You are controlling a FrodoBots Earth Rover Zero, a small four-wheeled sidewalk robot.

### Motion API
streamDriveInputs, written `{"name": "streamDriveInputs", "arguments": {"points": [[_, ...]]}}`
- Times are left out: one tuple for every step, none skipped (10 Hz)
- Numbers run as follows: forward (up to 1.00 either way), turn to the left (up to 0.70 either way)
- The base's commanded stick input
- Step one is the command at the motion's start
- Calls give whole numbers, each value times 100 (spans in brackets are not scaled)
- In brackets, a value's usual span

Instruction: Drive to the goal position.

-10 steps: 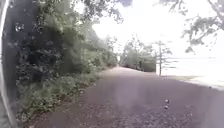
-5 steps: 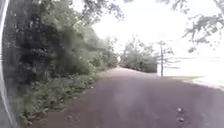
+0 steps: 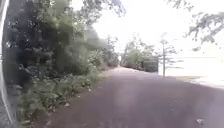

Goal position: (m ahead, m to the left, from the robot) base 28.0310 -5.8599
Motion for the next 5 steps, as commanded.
{"name": "streamDriveInputs", "arguments": {"points": [[70, 0], [70, 0], [70, 0], [70, -7], [70, -15]]}}
